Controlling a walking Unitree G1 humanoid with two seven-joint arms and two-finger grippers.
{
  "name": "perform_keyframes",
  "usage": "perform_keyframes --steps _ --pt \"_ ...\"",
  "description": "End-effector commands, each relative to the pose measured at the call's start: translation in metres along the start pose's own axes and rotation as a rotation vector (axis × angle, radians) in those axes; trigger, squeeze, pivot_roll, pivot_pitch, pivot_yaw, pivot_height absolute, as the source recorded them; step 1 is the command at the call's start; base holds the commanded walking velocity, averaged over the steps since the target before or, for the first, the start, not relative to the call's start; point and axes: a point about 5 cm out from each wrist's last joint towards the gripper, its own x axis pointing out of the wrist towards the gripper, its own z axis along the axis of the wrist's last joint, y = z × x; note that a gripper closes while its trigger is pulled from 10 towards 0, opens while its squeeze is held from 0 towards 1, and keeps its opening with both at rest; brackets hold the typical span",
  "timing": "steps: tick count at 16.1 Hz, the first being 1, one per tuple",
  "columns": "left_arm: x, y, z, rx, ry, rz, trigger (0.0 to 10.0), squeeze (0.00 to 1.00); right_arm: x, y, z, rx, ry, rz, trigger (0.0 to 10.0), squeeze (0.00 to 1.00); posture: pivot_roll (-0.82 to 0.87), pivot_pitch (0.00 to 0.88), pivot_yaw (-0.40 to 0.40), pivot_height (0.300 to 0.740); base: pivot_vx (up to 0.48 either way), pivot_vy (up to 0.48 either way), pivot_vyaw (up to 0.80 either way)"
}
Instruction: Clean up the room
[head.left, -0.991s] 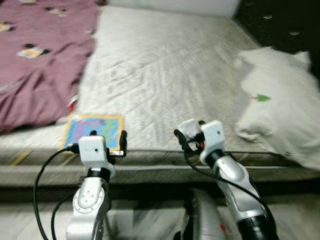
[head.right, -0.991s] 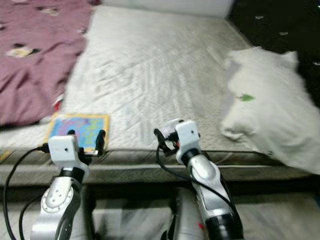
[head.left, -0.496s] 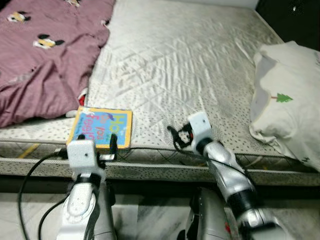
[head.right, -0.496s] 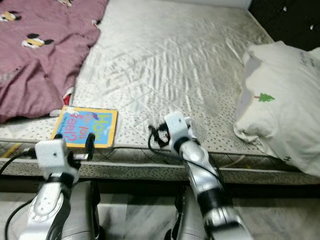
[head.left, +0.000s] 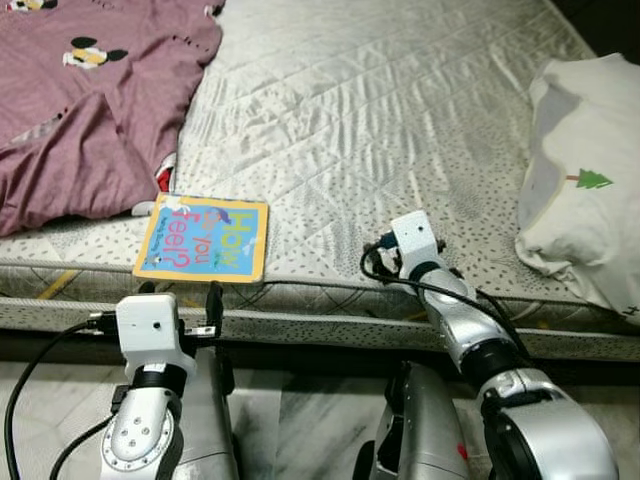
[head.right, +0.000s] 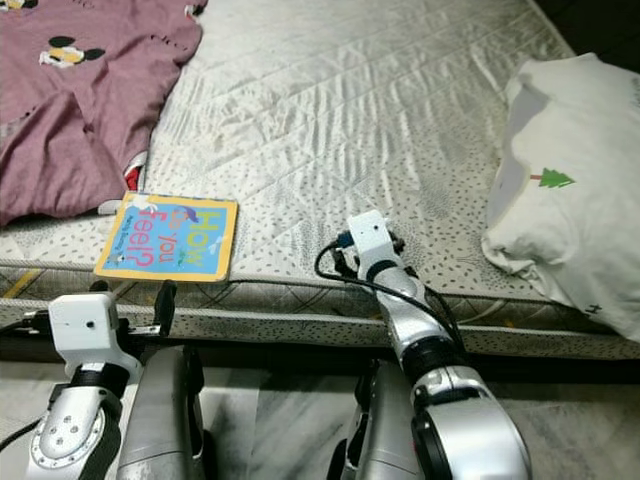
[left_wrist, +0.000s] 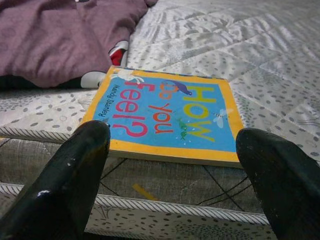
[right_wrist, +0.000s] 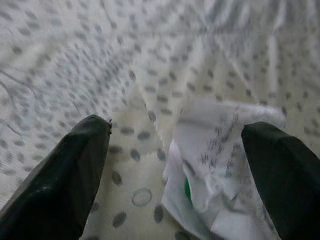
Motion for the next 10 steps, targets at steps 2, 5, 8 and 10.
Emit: perform_keyframes --steps 2,5,8,10 --pt "-0.003 -0.002 0.0 0.004 0.016 -0.021 10.0 0.0 0.001 -0.01 -0.003 -0.011 0.047 -0.072 10.0 0.0 0.19 0.233 -0.091 0.511 0.0 0.0 0.0" --pt "-0.002 -0.005 -0.002 0.001 0.025 -0.034 10.0 0.0 0.002 -0.014 -0.005 0.002 0.079 -0.124 8.4 0.0 0.18 0.222 -0.088 0.511 0.0 0.0 0.0" --pt "0.002 -0.008 0.001 -0.002 0.022 -0.043 10.0 0.0 0.0 -0.013 -0.016 0.039 0.135 -0.141 0.0 0.0 0.19 0.21 -0.089 0.511 0.0 0.0 0.0" --pt "0.003 -0.005 0.001 0.001 0.022 -0.042 10.0 0.0 -0.001 -0.013 -0.022 0.072 0.174 -0.149 0.0 0.0 0.19 0.198 -0.088 0.511 0.0 0.0 0.0"
